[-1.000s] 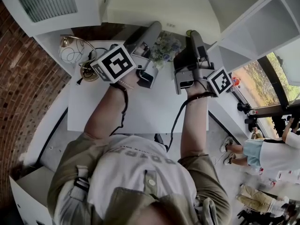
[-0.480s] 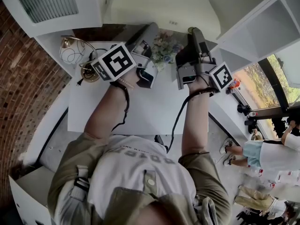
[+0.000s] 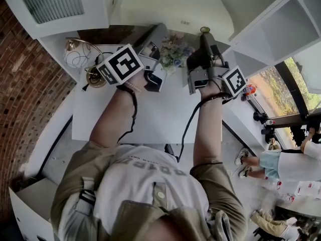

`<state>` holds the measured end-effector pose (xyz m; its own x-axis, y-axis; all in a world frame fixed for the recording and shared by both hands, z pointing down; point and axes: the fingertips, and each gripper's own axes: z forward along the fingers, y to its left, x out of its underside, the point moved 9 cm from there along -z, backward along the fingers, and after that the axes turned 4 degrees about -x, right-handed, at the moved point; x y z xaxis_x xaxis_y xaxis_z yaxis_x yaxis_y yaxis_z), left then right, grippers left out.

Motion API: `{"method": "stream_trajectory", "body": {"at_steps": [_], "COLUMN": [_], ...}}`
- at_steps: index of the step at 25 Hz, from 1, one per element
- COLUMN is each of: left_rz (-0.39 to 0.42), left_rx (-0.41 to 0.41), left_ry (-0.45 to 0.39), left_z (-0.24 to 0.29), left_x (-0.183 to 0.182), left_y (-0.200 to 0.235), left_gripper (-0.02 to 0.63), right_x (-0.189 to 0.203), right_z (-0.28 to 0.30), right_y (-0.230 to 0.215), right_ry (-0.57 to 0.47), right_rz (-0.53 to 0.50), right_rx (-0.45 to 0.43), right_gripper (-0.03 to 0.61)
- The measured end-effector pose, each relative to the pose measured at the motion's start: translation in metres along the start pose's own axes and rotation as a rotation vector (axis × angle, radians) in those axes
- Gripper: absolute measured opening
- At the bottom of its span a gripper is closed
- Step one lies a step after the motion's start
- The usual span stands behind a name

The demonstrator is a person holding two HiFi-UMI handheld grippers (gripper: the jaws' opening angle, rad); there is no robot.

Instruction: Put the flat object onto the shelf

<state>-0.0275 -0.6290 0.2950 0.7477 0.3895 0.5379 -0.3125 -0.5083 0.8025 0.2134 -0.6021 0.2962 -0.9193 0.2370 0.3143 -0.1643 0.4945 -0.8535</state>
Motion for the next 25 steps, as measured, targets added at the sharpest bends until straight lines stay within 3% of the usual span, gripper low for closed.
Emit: {"method": "stream_trajectory", "body": {"at_steps": [4,8,12,18,25], "left_rz": [0.018,0.145,0.303,0.535,0.722], "left_rx": [-0.003,-0.02,-0.08,-0.168,-0.261], "left_ry": [0.001,0.017,0.055,0.111,0.154], "left_z": [-0.01,-0.034,-0.07,-0.131,-0.207], "left_x": [0.001,0.008,0.023,0.054,0.095], "left_y": [-0.002,-0.006,-0.004,-0.01,-0.027], "left_gripper": [0.126,0.126,0.123,0.061,0.008], "right_x": [0.0,0.006,0.02,0.055,0.097], "right_z": [-0.014,-0.041,-0.073,-0.13,-0.197], "right_y": [0.007,0.016,0.027,0.045,0.058], "right_ry": [-0.007,0.007,0.07,0.184,0.265], "right_rz": [-0.042,-0.157,-0.358,-0.726,-0.949], "right_rx": [-0.026,0.004,0.055,0.189,0.272], "right_gripper": [0.138,0.138,0.126,0.027,0.006]}}
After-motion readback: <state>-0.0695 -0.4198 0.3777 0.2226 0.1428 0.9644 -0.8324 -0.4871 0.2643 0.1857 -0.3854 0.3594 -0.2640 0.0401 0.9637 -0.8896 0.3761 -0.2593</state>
